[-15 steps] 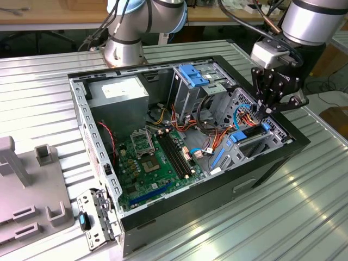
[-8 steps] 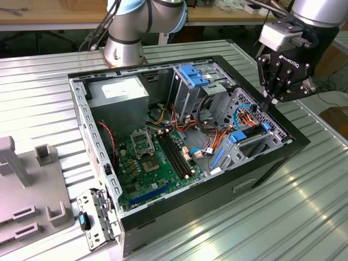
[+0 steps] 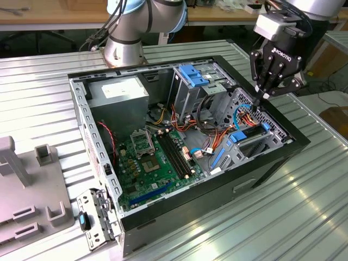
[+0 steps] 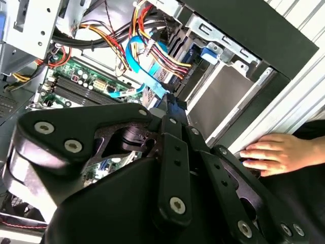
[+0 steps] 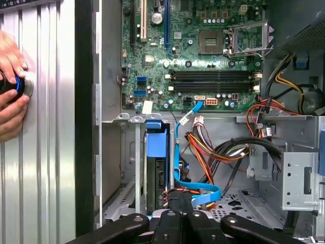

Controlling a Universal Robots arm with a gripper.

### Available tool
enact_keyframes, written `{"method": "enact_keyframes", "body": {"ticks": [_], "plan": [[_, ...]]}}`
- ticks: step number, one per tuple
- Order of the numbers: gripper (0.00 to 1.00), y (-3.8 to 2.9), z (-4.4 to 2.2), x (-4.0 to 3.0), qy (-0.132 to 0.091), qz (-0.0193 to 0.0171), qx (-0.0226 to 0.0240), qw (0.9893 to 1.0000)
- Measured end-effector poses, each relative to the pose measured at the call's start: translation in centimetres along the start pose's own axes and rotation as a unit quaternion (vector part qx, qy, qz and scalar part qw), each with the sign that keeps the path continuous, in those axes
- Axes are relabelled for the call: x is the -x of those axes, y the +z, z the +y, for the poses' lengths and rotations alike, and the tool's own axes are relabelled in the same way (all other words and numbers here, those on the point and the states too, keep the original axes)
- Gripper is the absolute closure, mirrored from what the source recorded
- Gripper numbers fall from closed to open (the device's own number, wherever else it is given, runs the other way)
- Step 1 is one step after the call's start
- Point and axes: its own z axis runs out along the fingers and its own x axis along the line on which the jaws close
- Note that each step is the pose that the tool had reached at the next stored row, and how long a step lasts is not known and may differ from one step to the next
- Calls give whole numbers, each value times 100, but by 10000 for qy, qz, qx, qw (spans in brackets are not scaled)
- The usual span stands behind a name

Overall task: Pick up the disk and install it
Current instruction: 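Insert the second disk wire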

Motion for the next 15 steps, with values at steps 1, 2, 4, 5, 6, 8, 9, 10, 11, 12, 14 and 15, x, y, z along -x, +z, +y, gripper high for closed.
{"method": "enact_keyframes", "body": {"ticks": [1, 2, 4, 5, 6, 8, 9, 10, 11, 12, 14, 15], "plan": [[89, 1, -12, 0, 0, 5, 0, 10000], [89, 3, -28, 3, 1, 18, 1, 10000], [82, 7, -71, 28, 1, 28, 6, 10000], [82, 11, -82, 45, 2, 31, 7, 10000], [81, 16, -82, 50, 8, 30, 8, 10000], [75, 18, -83, 59, 23, 37, 9, 10000], [73, 19, -83, 75, 41, 45, 11, 10000], [67, 20, -84, 87, 60, 45, 13, 10000], [67, 20, -83, 87, 63, 47, 14, 10000], [67, 28, -84, 127, 63, 61, 14, 10000], [67, 82, -84, 195, 62, 143, 15, 9999], [67, 92, -84, 198, 62, 206, 16, 9998]]}}
